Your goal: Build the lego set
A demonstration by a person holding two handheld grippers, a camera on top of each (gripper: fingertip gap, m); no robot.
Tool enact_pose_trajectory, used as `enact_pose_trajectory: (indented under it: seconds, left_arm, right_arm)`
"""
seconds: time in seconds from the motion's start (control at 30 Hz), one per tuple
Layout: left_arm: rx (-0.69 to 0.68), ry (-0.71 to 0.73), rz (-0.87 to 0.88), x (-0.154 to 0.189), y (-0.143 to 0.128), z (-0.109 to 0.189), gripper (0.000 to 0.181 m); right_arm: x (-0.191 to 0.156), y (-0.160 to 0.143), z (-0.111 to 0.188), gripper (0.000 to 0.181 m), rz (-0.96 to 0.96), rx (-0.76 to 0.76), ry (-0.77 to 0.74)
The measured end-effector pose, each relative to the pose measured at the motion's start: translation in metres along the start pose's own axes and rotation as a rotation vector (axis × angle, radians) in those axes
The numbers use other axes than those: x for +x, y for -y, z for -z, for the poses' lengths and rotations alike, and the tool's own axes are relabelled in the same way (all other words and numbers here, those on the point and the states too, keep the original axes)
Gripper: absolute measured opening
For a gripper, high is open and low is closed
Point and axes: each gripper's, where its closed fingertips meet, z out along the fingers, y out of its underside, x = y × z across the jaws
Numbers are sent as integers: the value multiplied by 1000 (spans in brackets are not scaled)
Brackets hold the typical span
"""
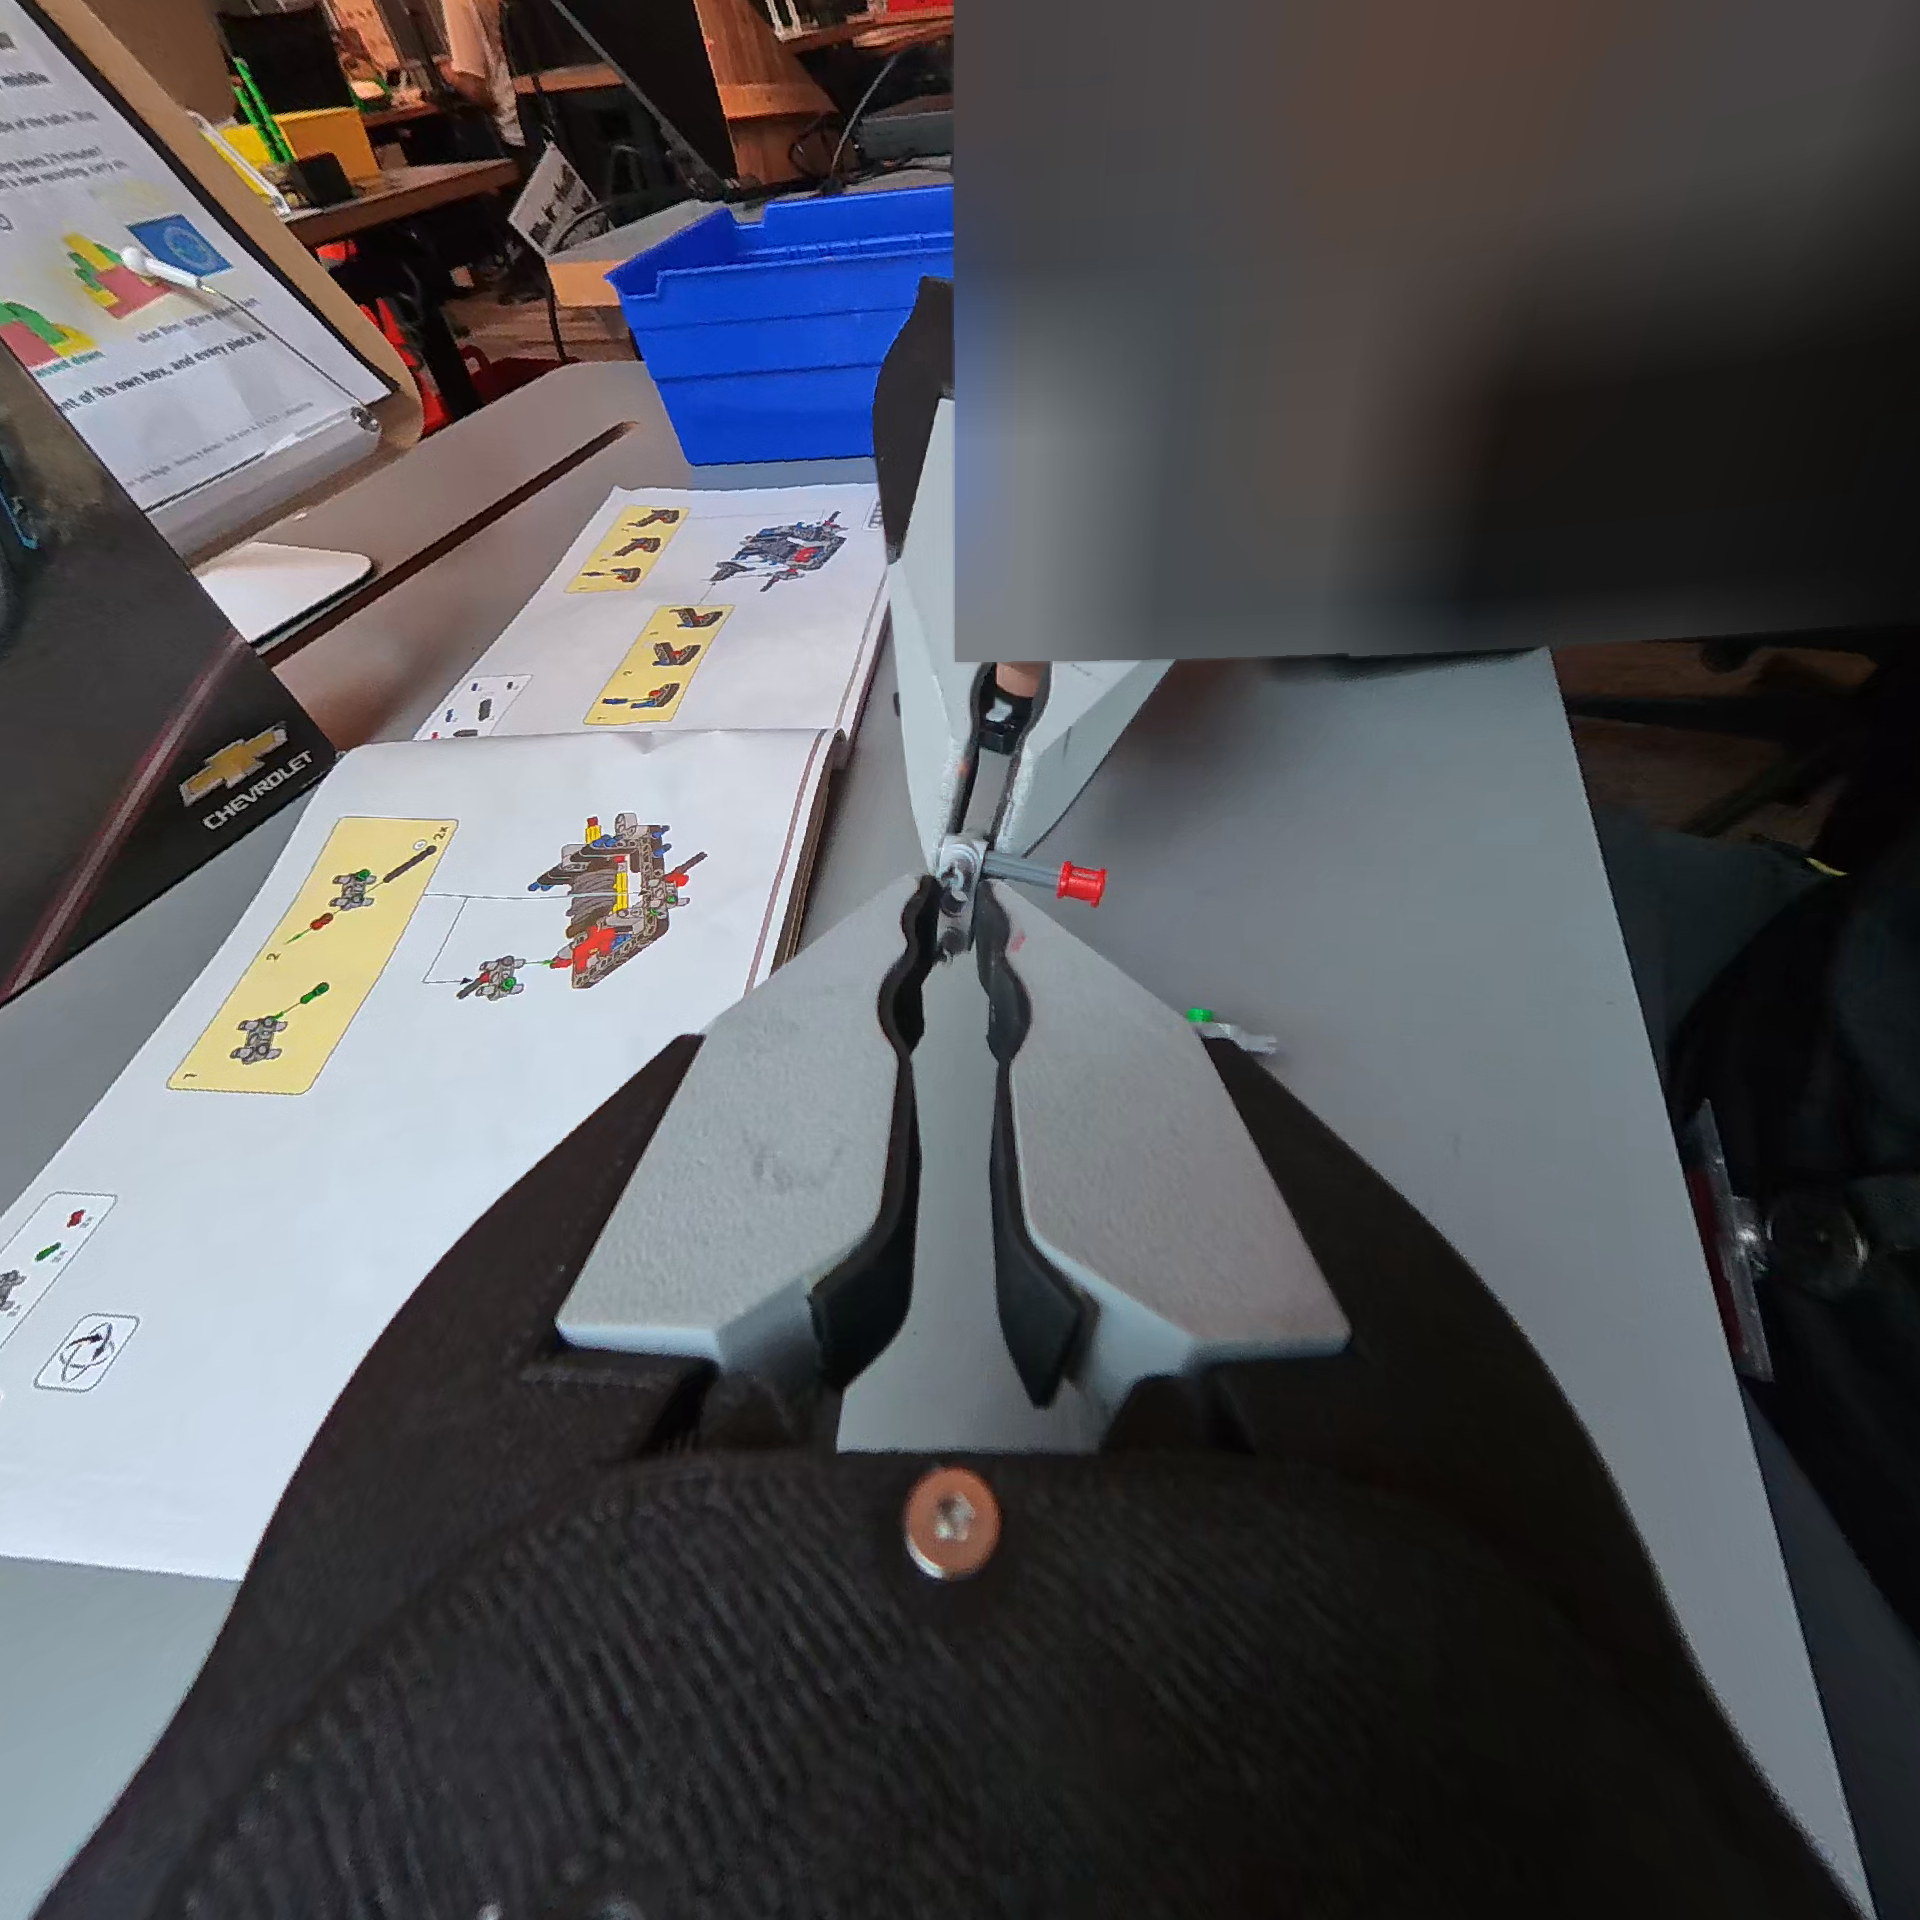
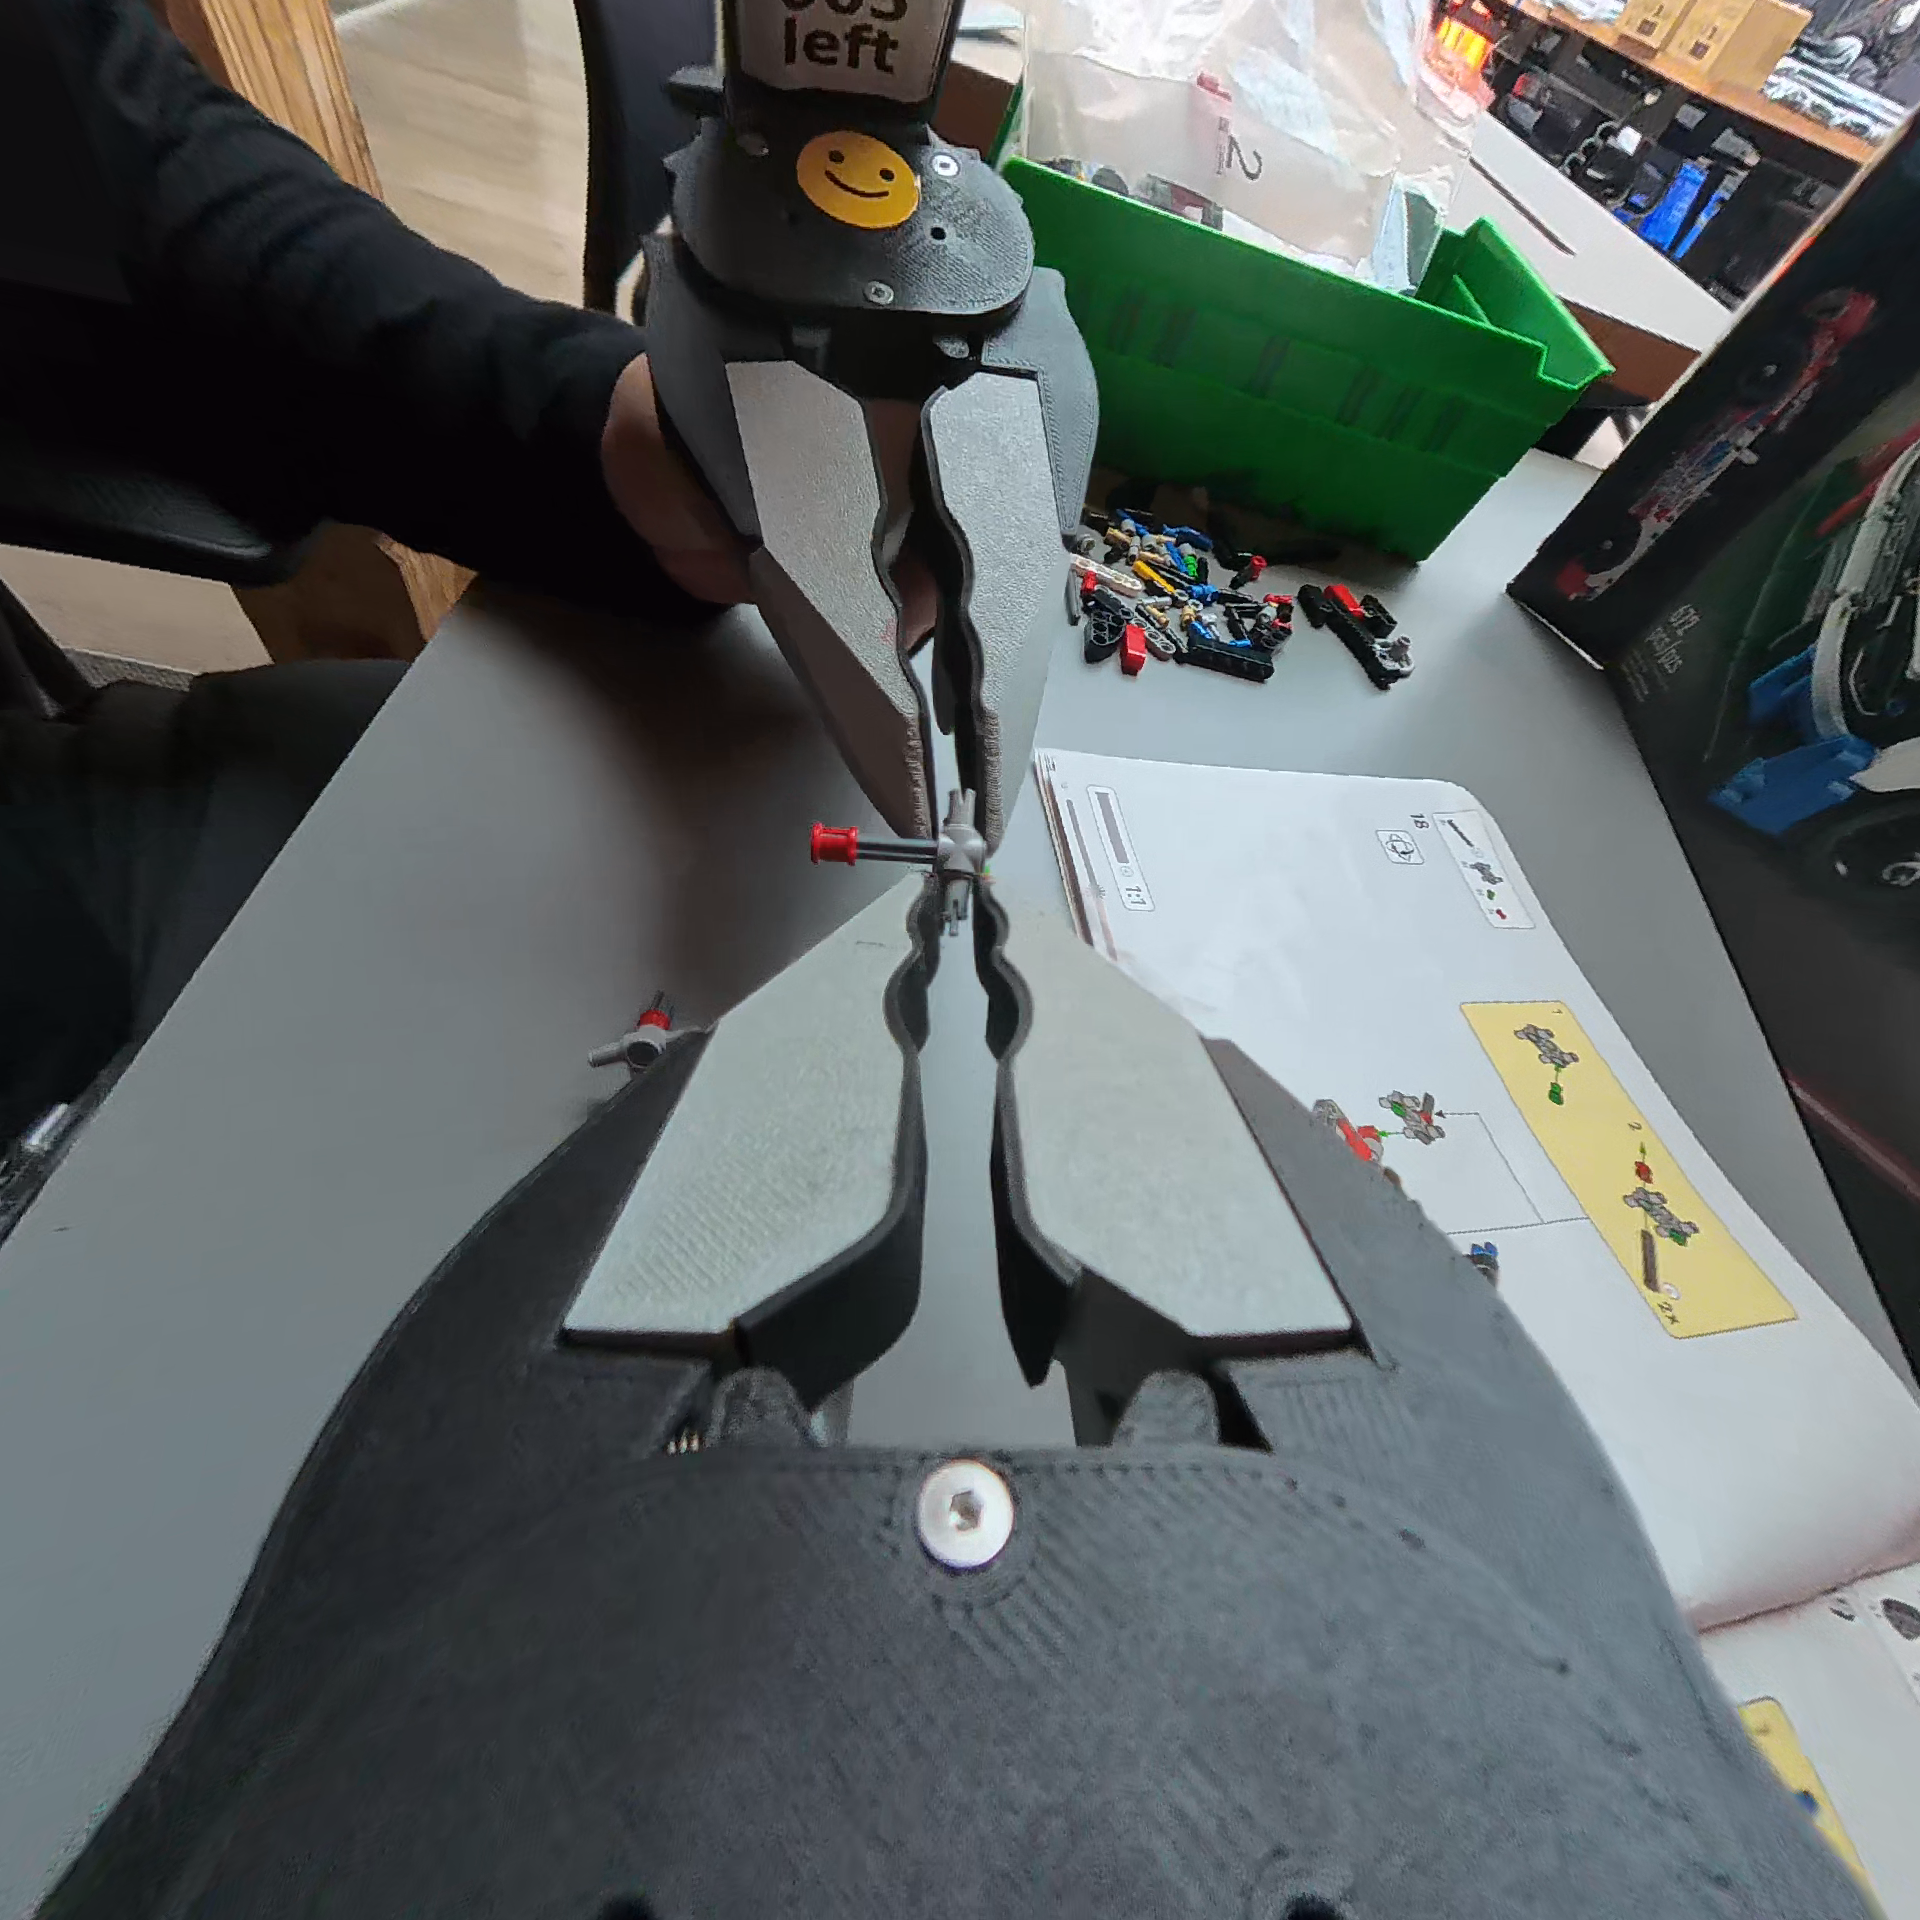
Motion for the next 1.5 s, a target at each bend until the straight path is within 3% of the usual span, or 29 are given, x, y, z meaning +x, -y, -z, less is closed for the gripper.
enact_pose_trajectory:
  seconds: [0.37,0.8,1.0,1.2,1.37,1.5]
  left_arm:
    - [-85,-7,-52,5,-15,-6,10]
    - [-106,-51,-182,23,-18,-10,7]
    - [-112,-34,-235,26,-19,-11,5]
    - [-69,62,-195,7,-8,0,4]
    - [-15,133,-83,-14,-1,9,4]
    - [12,158,-71,-18,4,12,4]
  right_arm:
    - [-3,-16,-3,3,401,-172,-130]
    - [-20,-21,-2,2,383,-178,-5]
    - [-23,-24,-4,3,209,-202,72]
    - [-2,-16,0,0,-73,-132,43]
    - [-13,4,4,16,-464,-2,298]
    - [-9,-3,-5,12,-557,-10,276]
